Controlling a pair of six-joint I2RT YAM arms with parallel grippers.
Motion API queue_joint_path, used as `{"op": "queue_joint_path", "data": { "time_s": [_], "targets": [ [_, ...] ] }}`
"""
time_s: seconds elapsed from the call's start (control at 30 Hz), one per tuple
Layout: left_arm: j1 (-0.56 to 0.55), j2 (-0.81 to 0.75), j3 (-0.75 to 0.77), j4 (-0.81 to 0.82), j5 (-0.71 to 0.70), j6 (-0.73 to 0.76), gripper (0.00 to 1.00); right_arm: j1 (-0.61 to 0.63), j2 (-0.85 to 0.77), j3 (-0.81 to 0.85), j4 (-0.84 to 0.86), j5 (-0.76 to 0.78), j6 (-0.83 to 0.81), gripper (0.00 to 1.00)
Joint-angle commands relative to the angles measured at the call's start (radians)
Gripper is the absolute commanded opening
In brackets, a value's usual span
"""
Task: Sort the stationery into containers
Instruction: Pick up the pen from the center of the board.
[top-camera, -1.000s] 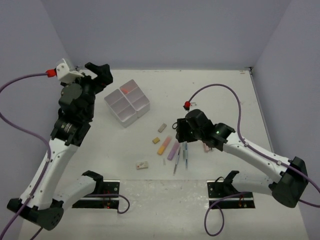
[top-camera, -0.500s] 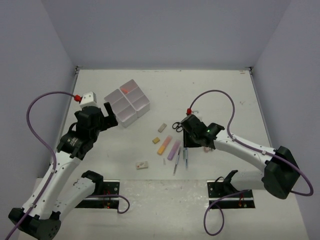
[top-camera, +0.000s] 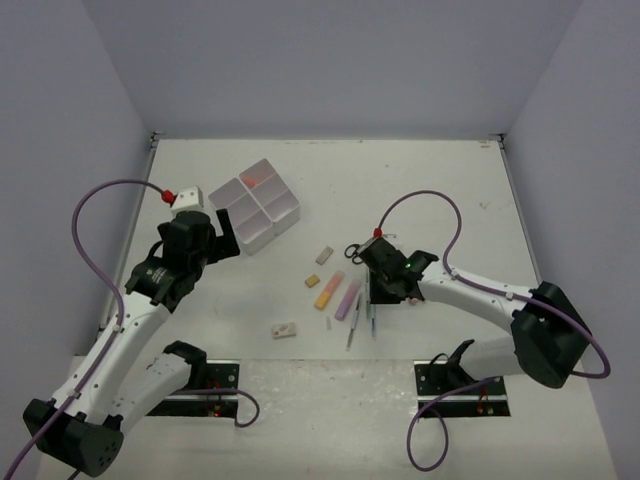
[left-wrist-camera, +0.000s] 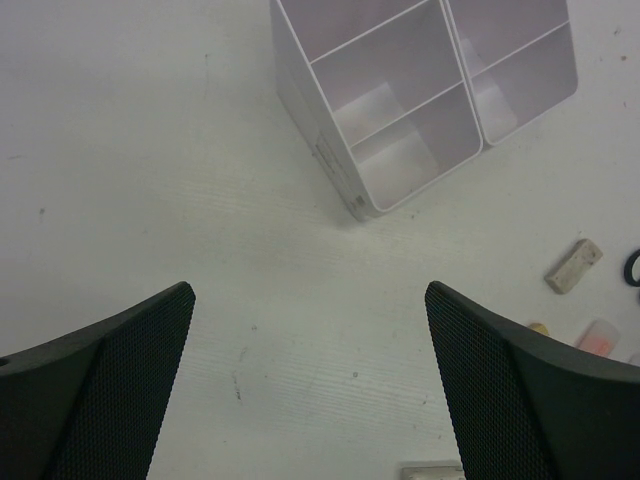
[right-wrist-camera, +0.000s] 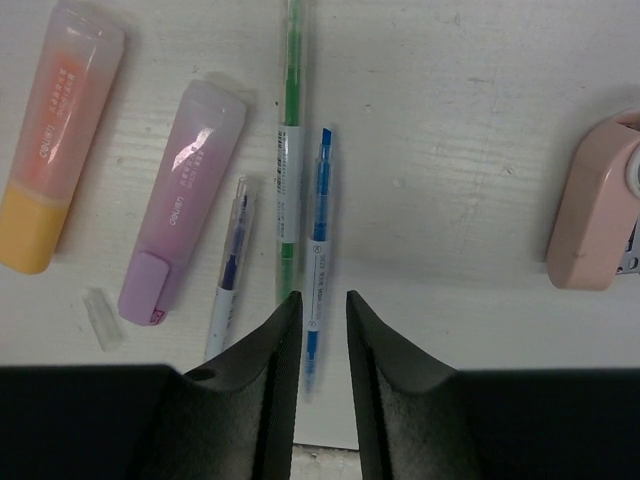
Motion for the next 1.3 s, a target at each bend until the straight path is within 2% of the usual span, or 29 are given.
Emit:
{"op": "queue_joint_path", "data": {
  "time_s": [0.0, 0.6, 0.8, 0.97, 1.03, 1.17, 1.27],
  "targets": [
    [-0.003, 0.003, -0.006, 0.034, 0.017, 0.039, 1.0, -0.002, 0.039, 0.001, 0.042, 0.001, 0.027, 0.26],
    [-0.003, -0.023, -0.012, 0.045, -0.003, 0.039, 1.0, 0.0, 0.089, -0.039, 0.078, -0.028, 0.046, 0.23],
    [-0.002, -0.038, -0.015, 0.047, 0.002, 0.039, 1.0, 0.0, 0.154, -0.03, 0.071, -0.012, 0.056, 0.15],
    [-0.002, -0.039, -0.012, 0.057, 0.02, 0.05, 1.0, 0.001, 0.181, -0.02, 0.089, -0.022, 0.053, 0.15],
    [-0.002, -0.045, 0.002, 0.048, 0.03, 0.049, 1.0, 0.003, 0.181, -0.006, 0.055, -0.002, 0.054, 0.02],
    [-0.002, -0.074, 0.044, 0.05, 0.103, 0.029, 1.0, 0.004, 0.101, 0.024, -0.027, 0.056, 0.056, 0.0],
    [-0.012, -0.049, 0.082, 0.057, 0.159, -0.048, 0.95, 0.006, -0.023, 0.056, -0.124, 0.117, 0.048, 0.0]
  ]
}}
